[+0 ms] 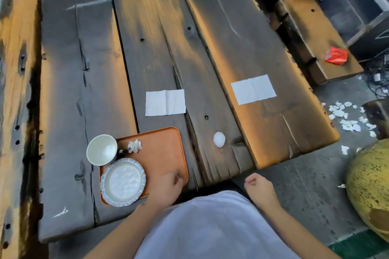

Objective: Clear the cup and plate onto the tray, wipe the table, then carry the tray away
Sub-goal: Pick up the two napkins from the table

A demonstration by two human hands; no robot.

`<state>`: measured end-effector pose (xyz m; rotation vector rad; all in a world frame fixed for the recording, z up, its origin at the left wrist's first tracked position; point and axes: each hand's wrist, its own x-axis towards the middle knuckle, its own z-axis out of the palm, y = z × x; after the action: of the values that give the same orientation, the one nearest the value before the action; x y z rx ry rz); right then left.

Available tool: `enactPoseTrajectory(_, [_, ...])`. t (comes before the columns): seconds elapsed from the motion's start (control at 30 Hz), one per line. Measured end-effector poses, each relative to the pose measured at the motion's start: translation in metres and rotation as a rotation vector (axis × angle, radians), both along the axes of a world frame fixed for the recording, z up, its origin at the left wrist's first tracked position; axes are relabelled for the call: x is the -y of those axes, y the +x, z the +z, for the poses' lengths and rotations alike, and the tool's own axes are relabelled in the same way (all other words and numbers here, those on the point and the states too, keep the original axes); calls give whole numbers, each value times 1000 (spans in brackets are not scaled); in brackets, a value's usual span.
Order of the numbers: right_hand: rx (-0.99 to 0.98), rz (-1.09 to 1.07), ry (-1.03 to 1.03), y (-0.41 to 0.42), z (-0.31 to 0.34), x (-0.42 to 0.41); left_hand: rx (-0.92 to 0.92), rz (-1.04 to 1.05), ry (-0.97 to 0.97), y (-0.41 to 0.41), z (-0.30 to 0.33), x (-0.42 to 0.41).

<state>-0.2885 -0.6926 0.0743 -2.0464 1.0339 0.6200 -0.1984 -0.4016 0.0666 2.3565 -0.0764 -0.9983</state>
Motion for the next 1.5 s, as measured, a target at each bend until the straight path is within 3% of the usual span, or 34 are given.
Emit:
enactPoseTrajectory(0.17, [73, 66, -62, 111, -7, 59, 3, 274, 48, 73, -18, 21])
enactPoseTrajectory(0.33, [170, 37, -255, 182, -10, 98, 70, 450, 28, 135, -14, 39])
enactPoseTrajectory(0.57, [293, 144, -410, 280, -38, 122, 218, 645, 239, 216, -24, 61])
enactPoseTrajectory(0.83, [249, 118, -395, 307, -51, 125, 308, 698, 347, 251, -39, 71])
enactPoseTrajectory(1.5, [222, 87, -348, 313, -52, 139, 315, 675, 298, 274, -49, 77])
